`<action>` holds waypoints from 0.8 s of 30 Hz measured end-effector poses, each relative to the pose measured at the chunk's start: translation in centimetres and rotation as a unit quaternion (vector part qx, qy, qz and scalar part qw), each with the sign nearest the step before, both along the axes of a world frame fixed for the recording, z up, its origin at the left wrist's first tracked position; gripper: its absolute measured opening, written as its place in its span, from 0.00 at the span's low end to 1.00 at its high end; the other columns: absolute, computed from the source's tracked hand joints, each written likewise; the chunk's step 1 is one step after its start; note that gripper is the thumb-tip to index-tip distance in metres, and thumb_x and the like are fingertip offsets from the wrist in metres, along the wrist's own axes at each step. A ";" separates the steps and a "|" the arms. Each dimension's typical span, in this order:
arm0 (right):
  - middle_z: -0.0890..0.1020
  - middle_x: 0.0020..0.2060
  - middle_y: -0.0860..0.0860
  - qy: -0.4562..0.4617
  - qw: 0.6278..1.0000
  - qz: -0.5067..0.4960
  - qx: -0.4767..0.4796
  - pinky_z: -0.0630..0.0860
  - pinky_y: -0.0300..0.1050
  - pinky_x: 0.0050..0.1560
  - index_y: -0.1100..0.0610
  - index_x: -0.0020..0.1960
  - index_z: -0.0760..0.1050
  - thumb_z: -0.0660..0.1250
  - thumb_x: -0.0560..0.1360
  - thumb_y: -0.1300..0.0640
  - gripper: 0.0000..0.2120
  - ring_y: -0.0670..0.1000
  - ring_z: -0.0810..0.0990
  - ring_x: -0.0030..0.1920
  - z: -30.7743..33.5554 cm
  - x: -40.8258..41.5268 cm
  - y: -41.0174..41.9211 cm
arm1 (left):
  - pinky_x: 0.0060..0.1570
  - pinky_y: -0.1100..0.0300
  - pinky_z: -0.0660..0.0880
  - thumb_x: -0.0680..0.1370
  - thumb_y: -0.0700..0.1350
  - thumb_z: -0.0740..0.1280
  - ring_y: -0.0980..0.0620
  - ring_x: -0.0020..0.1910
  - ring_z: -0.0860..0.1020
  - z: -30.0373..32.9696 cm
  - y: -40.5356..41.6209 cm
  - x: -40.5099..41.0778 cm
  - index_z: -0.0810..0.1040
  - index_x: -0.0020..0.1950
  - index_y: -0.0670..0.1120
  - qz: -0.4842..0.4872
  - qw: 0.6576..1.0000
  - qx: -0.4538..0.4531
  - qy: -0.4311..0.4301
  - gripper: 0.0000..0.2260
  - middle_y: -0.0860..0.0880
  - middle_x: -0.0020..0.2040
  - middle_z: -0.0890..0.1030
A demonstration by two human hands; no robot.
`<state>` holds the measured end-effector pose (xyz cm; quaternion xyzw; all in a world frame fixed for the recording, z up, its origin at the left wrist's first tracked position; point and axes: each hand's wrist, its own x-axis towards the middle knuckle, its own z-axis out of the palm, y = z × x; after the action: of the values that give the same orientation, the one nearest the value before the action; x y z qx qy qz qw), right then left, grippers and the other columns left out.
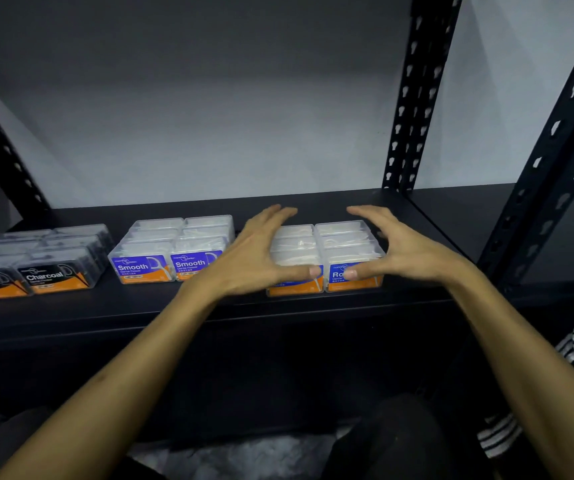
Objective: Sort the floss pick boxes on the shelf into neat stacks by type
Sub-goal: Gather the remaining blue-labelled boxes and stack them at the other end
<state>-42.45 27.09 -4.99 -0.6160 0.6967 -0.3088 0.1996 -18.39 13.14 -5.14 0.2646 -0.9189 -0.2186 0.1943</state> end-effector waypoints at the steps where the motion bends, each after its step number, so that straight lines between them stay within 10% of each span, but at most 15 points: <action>1: 0.60 0.73 0.41 0.010 1.000 0.004 0.006 0.62 0.47 0.74 0.41 0.77 0.57 0.81 0.58 0.38 0.54 0.43 0.62 0.72 0.1 0.0 -0.3 | 0.77 0.52 0.54 0.65 0.71 0.72 0.54 0.79 0.53 -0.2 -0.3 -0.2 0.57 0.79 0.58 -0.011 1.000 -0.007 -0.025 0.48 0.54 0.81 0.56; 8: 0.63 0.67 0.42 0.036 0.999 0.001 0.017 0.64 0.35 0.65 0.47 0.77 0.60 0.82 0.59 0.42 0.52 0.42 0.69 0.65 -0.6 0.5 -1.4 | 0.69 0.58 0.61 0.66 0.66 0.75 0.53 0.70 0.61 -1.3 -1.0 -1.2 0.60 0.78 0.53 -0.024 0.997 -0.053 -0.052 0.46 0.53 0.73 0.65; 24: 0.61 0.74 0.41 0.075 0.997 -0.005 0.021 0.62 0.41 0.72 0.45 0.77 0.61 0.81 0.59 0.39 0.52 0.42 0.64 0.71 -0.2 0.7 -1.0 | 0.70 0.60 0.58 0.68 0.71 0.70 0.53 0.72 0.64 -0.2 -0.2 -0.6 0.63 0.77 0.54 -0.023 0.992 -0.110 -0.060 0.43 0.55 0.75 0.67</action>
<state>-41.73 26.13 -5.19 -0.6295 0.7192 -0.2480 0.1579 -19.01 12.98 -5.38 0.2330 -0.9532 -0.1046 0.1620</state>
